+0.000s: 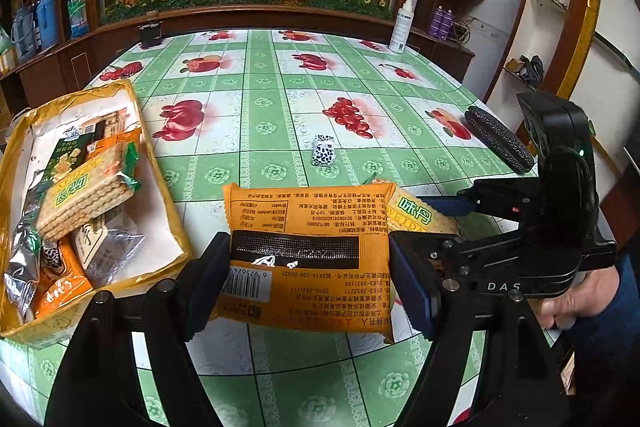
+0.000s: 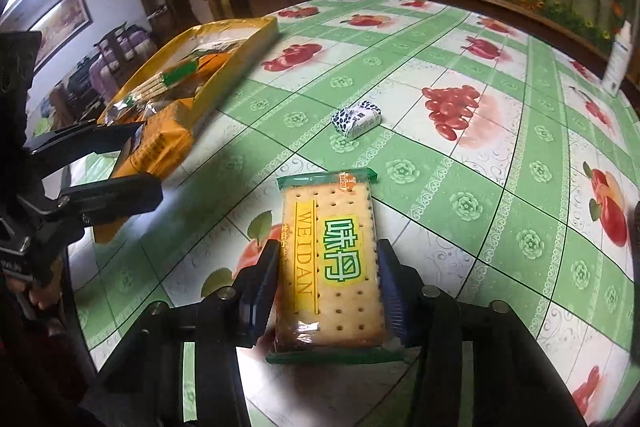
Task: Organize snacks
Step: 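Carry the WEIDAN pack toward the tray with right tool while left tool carries the orange bag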
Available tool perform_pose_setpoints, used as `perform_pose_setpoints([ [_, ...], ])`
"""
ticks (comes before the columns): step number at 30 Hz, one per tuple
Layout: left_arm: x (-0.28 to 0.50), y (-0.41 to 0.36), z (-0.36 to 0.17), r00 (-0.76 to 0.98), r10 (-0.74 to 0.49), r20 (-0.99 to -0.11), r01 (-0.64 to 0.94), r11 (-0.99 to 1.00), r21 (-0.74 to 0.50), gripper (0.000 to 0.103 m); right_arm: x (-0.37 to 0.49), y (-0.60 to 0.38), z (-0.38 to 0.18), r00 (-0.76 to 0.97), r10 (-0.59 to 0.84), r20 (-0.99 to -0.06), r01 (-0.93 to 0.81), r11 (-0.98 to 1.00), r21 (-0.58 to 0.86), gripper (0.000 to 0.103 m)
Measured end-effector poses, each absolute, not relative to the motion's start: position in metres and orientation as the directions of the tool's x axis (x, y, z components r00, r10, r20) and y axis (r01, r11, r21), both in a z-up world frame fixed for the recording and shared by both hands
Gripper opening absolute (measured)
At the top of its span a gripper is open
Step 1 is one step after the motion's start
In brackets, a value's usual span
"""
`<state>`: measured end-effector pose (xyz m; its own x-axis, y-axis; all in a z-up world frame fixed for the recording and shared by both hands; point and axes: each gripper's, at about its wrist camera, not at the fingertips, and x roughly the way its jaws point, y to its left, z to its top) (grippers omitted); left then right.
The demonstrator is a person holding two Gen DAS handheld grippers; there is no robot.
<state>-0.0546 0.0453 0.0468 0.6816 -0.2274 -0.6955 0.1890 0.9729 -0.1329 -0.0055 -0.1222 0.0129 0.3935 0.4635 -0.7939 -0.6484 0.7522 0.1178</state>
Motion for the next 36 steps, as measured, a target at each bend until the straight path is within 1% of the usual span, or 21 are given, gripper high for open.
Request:
perform_pose_setpoints([
  [5, -0.051, 0.04, 0.045, 0.676, -0.217, -0.704, 0.184, 0.975, -0.124, 0.077, 0.0, -0.138, 0.021, 0.429, 0.537, -0.727, -0.59, 0.776, 0.225, 0.048],
  [8, -0.048, 0.036, 0.044, 0.675, -0.215, -0.706, 0.183, 0.975, -0.122, 0.077, -0.001, -0.146, 0.029, 0.464, 0.559, -0.687, -0.579, 0.778, 0.242, 0.048],
  [12, -0.044, 0.031, 0.043, 0.672, -0.208, -0.711, 0.183, 0.977, -0.112, 0.077, -0.004, -0.15, 0.036, 0.49, 0.572, -0.658, -0.574, 0.78, 0.25, 0.048],
  [20, -0.042, 0.026, 0.043, 0.671, -0.184, -0.718, 0.173, 0.981, -0.09, 0.077, -0.005, -0.159, 0.038, 0.497, 0.583, -0.642, -0.557, 0.782, 0.279, 0.048],
  [36, -0.044, 0.033, 0.048, 0.708, -0.129, -0.694, 0.14, 0.989, -0.041, 0.077, -0.007, -0.16, 0.039, 0.488, 0.612, -0.622, -0.565, 0.765, 0.309, 0.048],
])
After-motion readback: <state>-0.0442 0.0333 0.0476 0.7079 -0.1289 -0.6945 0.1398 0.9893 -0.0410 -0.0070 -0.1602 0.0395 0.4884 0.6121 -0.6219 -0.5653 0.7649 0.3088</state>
